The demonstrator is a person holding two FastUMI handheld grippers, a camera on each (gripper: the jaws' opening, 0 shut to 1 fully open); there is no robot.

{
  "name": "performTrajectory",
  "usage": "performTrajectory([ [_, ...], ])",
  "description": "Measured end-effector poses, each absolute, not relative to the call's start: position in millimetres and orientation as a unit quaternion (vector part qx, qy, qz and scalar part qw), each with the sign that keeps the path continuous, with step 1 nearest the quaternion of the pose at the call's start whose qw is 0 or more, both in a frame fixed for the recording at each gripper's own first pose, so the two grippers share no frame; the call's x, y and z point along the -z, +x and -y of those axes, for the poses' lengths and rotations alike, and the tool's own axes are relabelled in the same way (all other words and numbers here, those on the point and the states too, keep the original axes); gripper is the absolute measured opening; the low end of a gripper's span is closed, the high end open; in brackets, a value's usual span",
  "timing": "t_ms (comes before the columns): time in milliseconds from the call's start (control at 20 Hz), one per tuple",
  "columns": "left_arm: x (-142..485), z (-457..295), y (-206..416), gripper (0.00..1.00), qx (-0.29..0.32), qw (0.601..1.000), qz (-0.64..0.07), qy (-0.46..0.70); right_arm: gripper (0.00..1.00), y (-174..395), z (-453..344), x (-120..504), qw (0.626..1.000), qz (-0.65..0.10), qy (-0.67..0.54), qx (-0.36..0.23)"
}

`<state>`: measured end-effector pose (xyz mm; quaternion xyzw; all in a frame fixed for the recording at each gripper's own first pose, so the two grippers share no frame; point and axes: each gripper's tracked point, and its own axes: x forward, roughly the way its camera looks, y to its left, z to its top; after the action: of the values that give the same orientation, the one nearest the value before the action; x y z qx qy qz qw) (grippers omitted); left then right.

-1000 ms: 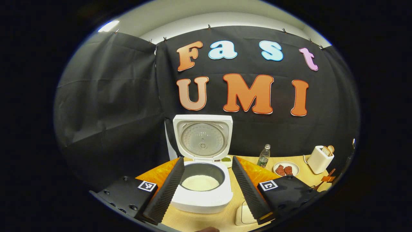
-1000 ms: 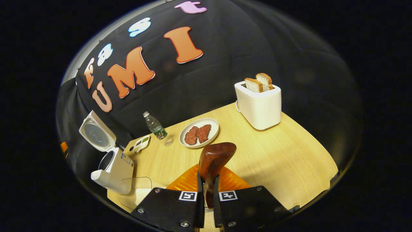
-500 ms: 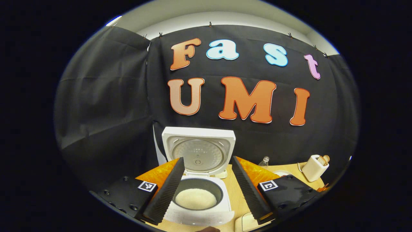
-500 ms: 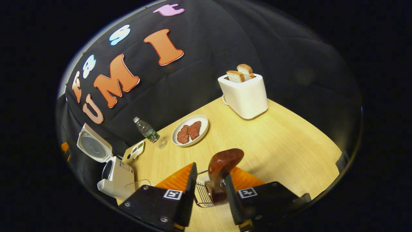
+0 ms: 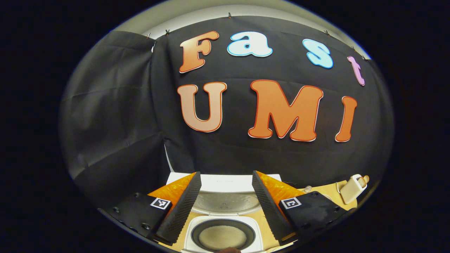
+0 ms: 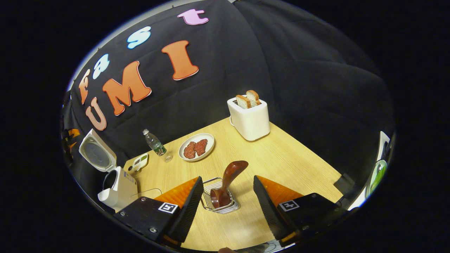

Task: Close the left gripper, press the button to open the rice cooker; take a wooden spoon from the chopstick holder with the right hand, scoop a spoonful of rice and pour it into the rice cooker, then put the wooden spoon back into the chopstick holder.

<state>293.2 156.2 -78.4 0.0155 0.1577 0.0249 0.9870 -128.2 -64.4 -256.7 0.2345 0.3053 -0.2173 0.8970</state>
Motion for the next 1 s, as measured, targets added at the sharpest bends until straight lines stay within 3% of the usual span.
performTrajectory([
  [400,121.3,-155.7,365.5,0.96,-0.022,0.973,-0.23,0.009,0.89,-152.1,57.0,218.7,0.911,-0.295,0.196,0.211],
  [650,126.1,-168.8,350.8,1.0,-0.034,0.963,-0.265,0.026,0.89,-161.9,61.3,217.5,0.91,-0.302,0.193,0.209],
  [700,128.3,-168.5,347.8,0.97,-0.036,0.96,-0.276,0.022,0.89,-161.5,60.9,218.4,0.91,-0.302,0.195,0.207],
  [1000,146.6,-167.0,285.7,0.98,-0.058,0.922,-0.382,0.022,0.89,-147.4,45.7,220.6,0.917,-0.306,0.191,0.171],
])
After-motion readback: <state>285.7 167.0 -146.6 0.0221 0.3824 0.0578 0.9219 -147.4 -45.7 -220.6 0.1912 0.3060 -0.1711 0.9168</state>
